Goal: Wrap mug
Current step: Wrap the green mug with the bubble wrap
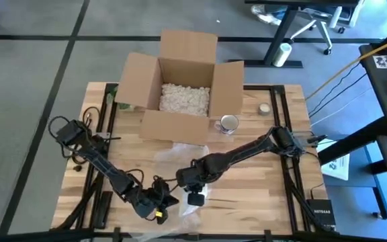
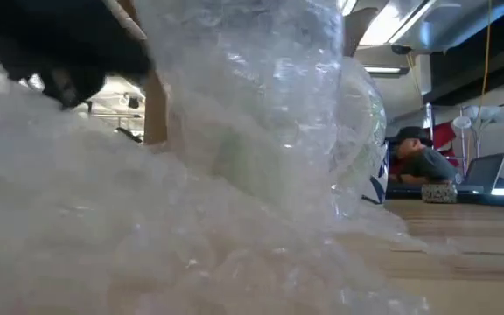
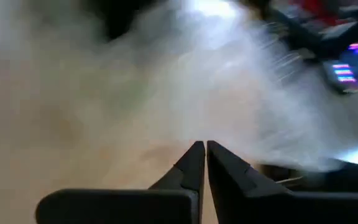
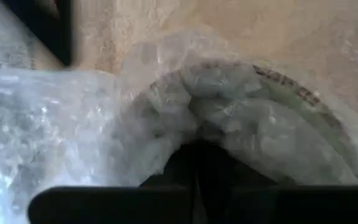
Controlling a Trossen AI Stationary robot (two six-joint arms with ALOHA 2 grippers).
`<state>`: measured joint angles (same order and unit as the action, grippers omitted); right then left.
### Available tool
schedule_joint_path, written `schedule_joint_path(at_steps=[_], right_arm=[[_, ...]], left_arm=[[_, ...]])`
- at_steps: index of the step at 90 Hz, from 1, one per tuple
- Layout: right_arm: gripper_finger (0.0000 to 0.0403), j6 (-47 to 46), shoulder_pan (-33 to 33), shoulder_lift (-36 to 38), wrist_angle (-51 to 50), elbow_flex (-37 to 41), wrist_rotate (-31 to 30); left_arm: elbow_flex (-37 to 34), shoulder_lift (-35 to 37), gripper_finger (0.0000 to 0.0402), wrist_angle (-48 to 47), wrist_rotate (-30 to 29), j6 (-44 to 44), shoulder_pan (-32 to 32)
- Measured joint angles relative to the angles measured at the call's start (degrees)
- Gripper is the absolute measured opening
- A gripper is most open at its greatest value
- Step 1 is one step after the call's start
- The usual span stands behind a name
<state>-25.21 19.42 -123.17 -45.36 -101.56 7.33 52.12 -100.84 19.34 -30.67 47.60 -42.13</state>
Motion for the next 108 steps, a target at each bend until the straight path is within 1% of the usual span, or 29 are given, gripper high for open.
schedule_joint_path(at_steps=[7, 22, 37, 51, 72, 85, 90, 95, 108], right_arm=[[0.0000, 0.02, -0.11, 0.00, -0.38, -0.04, -0.33], [0.0000, 0.04, -0.44, 0.00, 0.02, -0.07, -0.72], [0.0000, 0.00, -0.28, 0.00, 1.60, -0.07, -0.76], [0.0000, -0.33, -0.28, 0.02, 1.77, -0.07, -0.35], [0.0000, -0.53, 0.39, 0.07, 1.77, -0.07, 0.35], [0.0000, -1.35, 1.07, 0.11, 1.66, -0.09, 0.27], [0.0000, -3.00, 1.16, 0.13, 0.89, -0.35, -0.52], [0.0000, -3.33, 1.48, 0.74, -2.01, -1.13, -1.93], [0.0000, -3.27, 2.78, 1.84, -8.68, -6.03, -7.11]], left_arm=[[0.02, 0.00, 0.0000, 3.56, 1.95, -2.58, 0.45], [0.02, 0.00, 0.0000, 4.32, 2.73, -3.30, 1.06], [0.02, -0.02, 0.0000, 4.71, -1.11, -5.76, 2.78], [0.02, -0.02, 0.0000, 4.47, -2.04, -7.18, 5.11], [0.07, 0.00, 0.0000, 2.57, -1.89, -7.00, 6.85], [0.26, 0.09, 0.0000, -0.06, -1.71, -3.46, 7.20], [0.32, 0.17, 0.0000, -1.27, -1.84, -2.06, 7.22], [0.33, 0.18, 0.0000, -1.86, -1.93, -1.40, 7.26], [0.27, 0.22, 0.0000, -2.36, -1.90, -1.31, 7.34]])
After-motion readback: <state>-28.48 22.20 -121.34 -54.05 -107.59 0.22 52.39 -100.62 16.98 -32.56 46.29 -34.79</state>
